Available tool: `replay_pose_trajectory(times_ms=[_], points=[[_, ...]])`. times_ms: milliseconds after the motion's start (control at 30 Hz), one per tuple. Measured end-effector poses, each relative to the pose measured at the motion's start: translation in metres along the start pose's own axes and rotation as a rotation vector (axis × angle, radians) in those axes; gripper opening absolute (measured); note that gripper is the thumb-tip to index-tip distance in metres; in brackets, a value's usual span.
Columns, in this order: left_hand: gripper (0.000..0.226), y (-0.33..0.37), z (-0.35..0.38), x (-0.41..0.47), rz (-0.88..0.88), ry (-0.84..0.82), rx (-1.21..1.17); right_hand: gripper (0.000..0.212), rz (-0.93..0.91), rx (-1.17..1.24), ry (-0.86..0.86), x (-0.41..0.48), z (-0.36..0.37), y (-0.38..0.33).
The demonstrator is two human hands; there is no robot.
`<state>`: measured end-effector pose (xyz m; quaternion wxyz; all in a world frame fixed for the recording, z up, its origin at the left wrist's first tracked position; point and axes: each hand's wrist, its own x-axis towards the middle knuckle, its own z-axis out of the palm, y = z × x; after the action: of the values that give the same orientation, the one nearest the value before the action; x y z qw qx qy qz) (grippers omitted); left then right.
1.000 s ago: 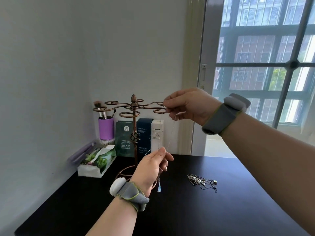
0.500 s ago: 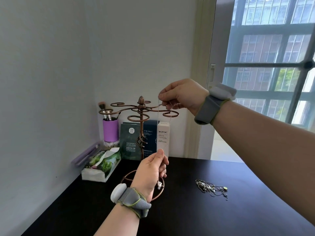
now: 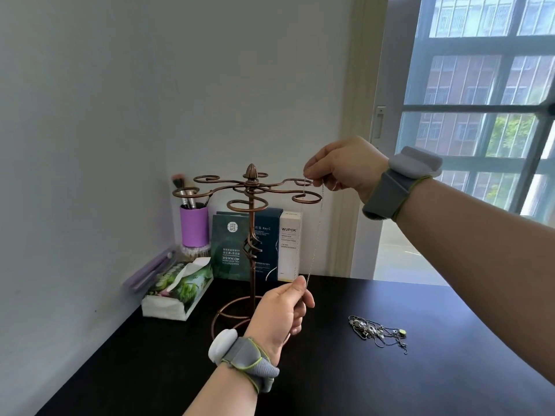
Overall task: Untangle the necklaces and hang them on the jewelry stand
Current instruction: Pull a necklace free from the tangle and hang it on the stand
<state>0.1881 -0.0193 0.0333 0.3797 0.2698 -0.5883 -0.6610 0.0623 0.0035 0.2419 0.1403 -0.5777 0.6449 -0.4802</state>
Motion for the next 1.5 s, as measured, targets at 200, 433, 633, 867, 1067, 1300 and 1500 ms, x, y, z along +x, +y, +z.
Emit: replay_pose_trajectory(times_ms=[200, 433, 633, 867, 1067, 1300, 1500], points=[[0.043, -0.011, -0.001, -0.001, -0.001, -0.009, 0.065, 0.006, 0.012, -0.021, -0.031, -0.009, -0.002, 0.005], [0.038, -0.030, 0.002, -0.001, 0.010, -0.017, 0.207, 0.004, 0.014, -0.014, -0.041, -0.017, 0.001, 0.012], [0.030, -0.036, 0.005, -0.003, -0.005, 0.010, 0.232, 0.006, 0.040, 0.071, -0.023, -0.026, -0.001, 0.019], [0.016, -0.036, 0.011, -0.011, 0.008, 0.035, 0.216, 0.007, 0.071, 0.188, 0.016, -0.039, -0.005, 0.035], [0.011, -0.040, 0.012, -0.013, -0.013, 0.089, 0.221, 0.008, 0.132, 0.241, 0.000, -0.063, -0.011, 0.061], [0.008, -0.050, 0.010, -0.012, -0.005, 0.247, 0.272, 0.007, 0.251, 0.291, -0.032, -0.091, -0.007, 0.108], [0.029, -0.049, 0.022, -0.022, -0.094, 0.243, 0.249, 0.010, 0.337, 0.273, -0.028, -0.108, -0.005, 0.151]])
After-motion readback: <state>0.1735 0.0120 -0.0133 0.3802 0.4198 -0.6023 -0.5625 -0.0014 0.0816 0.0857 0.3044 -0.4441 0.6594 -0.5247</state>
